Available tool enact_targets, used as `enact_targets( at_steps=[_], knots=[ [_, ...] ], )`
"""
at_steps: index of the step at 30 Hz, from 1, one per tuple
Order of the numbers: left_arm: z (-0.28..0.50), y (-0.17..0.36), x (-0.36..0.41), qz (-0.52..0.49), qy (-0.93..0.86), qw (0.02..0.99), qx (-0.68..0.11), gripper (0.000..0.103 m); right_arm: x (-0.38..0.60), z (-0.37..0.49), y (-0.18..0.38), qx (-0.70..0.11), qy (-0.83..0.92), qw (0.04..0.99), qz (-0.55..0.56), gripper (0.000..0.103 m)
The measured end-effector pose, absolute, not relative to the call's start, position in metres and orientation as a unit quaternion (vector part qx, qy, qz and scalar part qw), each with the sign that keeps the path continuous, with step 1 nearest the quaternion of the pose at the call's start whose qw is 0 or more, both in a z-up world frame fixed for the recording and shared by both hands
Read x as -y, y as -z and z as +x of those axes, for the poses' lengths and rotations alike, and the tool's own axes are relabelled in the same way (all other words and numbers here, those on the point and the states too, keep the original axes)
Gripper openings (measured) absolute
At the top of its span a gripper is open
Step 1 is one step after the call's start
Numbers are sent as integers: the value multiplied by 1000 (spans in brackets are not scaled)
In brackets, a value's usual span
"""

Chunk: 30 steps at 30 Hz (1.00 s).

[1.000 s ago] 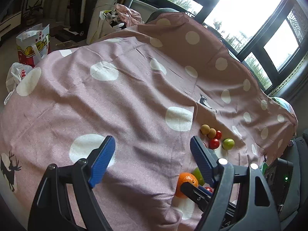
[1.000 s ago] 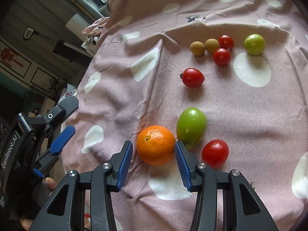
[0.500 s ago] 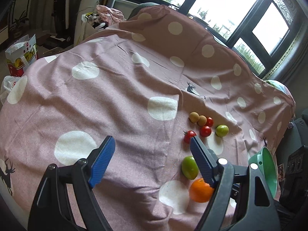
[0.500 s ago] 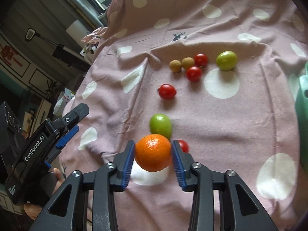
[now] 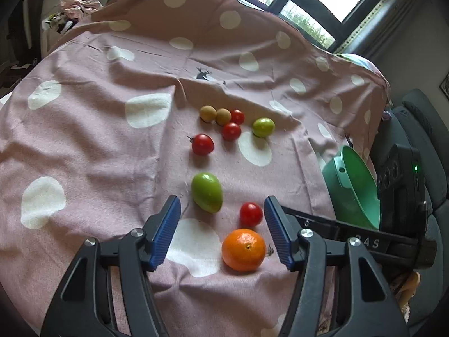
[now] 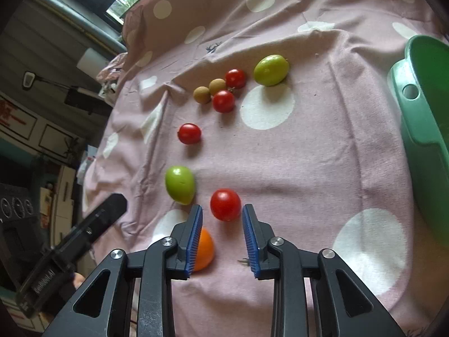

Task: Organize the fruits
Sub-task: 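Grasp the second orange with the right gripper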

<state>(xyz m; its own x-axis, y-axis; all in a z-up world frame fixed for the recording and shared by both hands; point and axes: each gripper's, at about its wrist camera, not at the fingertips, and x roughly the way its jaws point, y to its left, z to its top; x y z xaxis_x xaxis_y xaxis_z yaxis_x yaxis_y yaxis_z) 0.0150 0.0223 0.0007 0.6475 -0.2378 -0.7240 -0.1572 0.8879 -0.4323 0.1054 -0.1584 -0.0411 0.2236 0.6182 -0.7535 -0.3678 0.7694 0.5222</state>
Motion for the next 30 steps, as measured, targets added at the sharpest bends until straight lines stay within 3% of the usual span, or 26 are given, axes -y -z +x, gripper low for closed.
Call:
enact_targets(
  at_steps=[4, 8, 15, 21, 30],
  knots=[
    [23, 14, -10, -252, 70, 846, -465, 56, 163, 106, 39, -533, -324, 770, 135, 37],
    [26, 20, 8, -223, 80, 839, -490, 56, 171, 110, 43, -545, -329, 753, 166, 49],
    [30, 32, 19, -205, 91, 823, -522, 51, 162, 109, 52, -570, -359, 718, 177, 55],
    [33, 38, 22, -189, 77, 822, -532, 46, 150, 108, 64, -590, -376, 694, 172, 56],
    [37, 43, 29, -176, 72, 821, -538, 47, 140, 104, 71, -596, -366, 702, 133, 55]
  ],
)
